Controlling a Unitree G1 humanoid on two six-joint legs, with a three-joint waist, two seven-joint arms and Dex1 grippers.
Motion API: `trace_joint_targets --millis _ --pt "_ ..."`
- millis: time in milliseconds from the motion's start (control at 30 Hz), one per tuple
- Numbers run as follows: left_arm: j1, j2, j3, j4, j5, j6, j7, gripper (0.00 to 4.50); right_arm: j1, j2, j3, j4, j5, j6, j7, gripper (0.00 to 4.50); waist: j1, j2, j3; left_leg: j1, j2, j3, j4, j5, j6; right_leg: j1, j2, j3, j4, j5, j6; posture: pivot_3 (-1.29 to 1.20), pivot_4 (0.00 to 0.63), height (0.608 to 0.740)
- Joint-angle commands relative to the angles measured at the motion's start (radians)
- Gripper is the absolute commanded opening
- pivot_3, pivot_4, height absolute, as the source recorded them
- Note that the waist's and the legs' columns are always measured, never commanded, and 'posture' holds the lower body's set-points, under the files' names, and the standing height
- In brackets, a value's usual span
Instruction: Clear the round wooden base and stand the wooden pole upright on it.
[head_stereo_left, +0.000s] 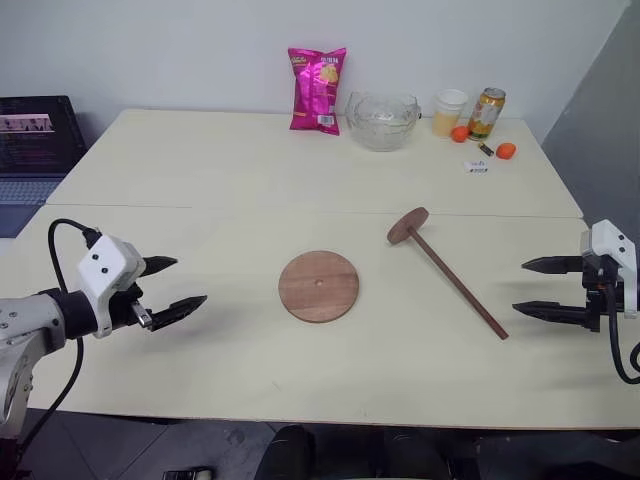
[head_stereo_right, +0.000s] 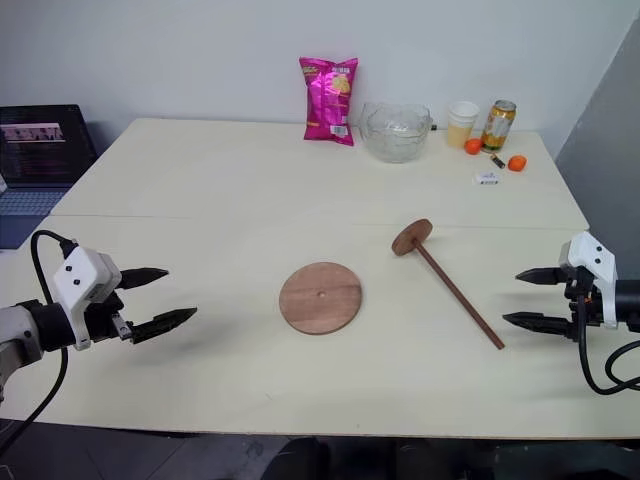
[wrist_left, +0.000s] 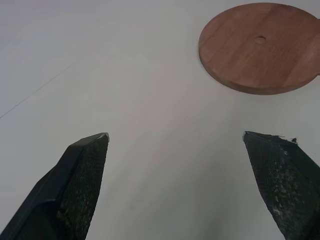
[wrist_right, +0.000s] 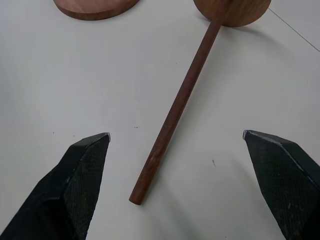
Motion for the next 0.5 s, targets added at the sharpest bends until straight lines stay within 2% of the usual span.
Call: trace_joint_targets --millis 33,500 --pt "0.001 0.008 0.044 -0.031 -0.014 -0.035 -0.014 4.5 -0.021 -0.013 -0.029 -0.01 -0.004 -0.024 0.0 4.49 0.0 0.0 0.0 0.0 0.0 0.0 0.0 0.0 0.0 0.0 0.0 0.0 0.0 0.0 0.0 0.0 0.15 0.74" --pt "-0.002 0.015 0.044 -0.103 -0.067 0.011 -0.025 4.5 -0.088 -0.013 0.004 0.038 -0.039 -0.043 0.002 4.49 -0.001 0.0 0.0 0.0 0.0 0.0 0.0 0.0 0.0 0.0 0.0 0.0 0.0 0.0 0.0 0.0 0.15 0.74"
